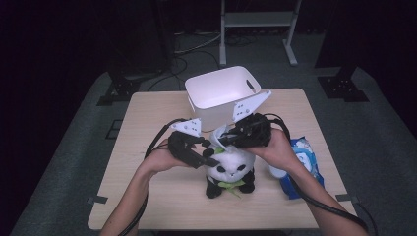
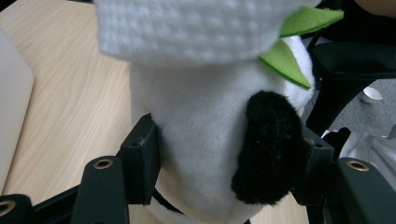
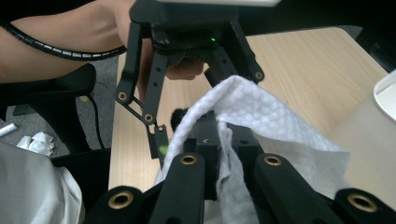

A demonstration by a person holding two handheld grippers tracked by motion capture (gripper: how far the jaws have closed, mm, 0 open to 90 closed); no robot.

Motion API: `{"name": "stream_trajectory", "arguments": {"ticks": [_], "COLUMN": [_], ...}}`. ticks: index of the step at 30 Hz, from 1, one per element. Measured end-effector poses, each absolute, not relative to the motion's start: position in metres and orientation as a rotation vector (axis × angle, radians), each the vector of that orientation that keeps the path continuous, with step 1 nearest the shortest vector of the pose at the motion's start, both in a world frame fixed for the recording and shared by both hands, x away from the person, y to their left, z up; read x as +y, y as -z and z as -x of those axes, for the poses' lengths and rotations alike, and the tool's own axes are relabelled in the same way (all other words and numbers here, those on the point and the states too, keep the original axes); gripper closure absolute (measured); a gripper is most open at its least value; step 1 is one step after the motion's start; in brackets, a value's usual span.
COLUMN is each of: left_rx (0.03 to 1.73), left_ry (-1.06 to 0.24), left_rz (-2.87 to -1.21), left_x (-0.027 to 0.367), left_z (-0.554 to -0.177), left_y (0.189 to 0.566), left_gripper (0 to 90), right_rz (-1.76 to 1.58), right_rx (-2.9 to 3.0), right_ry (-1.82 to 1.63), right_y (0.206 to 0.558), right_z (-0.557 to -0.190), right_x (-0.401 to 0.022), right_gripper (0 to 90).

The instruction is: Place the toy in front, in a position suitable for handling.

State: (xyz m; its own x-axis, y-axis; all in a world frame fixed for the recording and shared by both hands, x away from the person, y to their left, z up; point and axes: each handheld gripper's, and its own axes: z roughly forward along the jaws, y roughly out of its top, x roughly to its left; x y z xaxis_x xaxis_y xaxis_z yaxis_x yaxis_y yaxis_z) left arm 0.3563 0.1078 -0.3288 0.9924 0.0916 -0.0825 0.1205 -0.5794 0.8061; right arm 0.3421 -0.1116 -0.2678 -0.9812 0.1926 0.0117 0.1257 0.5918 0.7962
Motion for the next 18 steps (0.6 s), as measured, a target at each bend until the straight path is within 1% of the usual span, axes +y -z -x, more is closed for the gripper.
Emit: {"name": "stream_trajectory", "arguments": {"ticks": [4,7,14,18], "left_rx": [0.16,0.165,0.195,0.21], "left_ry": [0.04,0.029,0.014,0.014], "left_rz": [-2.175,-2.168,-2.107,-2.119], "left_x": [0.105,0.102,0.097,0.091], "left_z": [-0.358,-0.358,-0.357,-0.358], "left_y": [0.331,0.332,0.342,0.355], "left_gripper": [36.8,34.6,21.7,14.8], "right_rz": [-0.251,-0.27,-0.32,-0.37], "right_rx": [2.743,2.767,2.746,2.724], "right_ry": [-1.329,-1.267,-1.255,-1.27], "right_y": [0.266,0.271,0.279,0.28], "right_z": [-0.339,-0.341,-0.343,-0.344], "right_x": [-0.106,-0.107,-0.123,-0.138], "right_gripper": [84.8,84.8,84.9,84.9]}}
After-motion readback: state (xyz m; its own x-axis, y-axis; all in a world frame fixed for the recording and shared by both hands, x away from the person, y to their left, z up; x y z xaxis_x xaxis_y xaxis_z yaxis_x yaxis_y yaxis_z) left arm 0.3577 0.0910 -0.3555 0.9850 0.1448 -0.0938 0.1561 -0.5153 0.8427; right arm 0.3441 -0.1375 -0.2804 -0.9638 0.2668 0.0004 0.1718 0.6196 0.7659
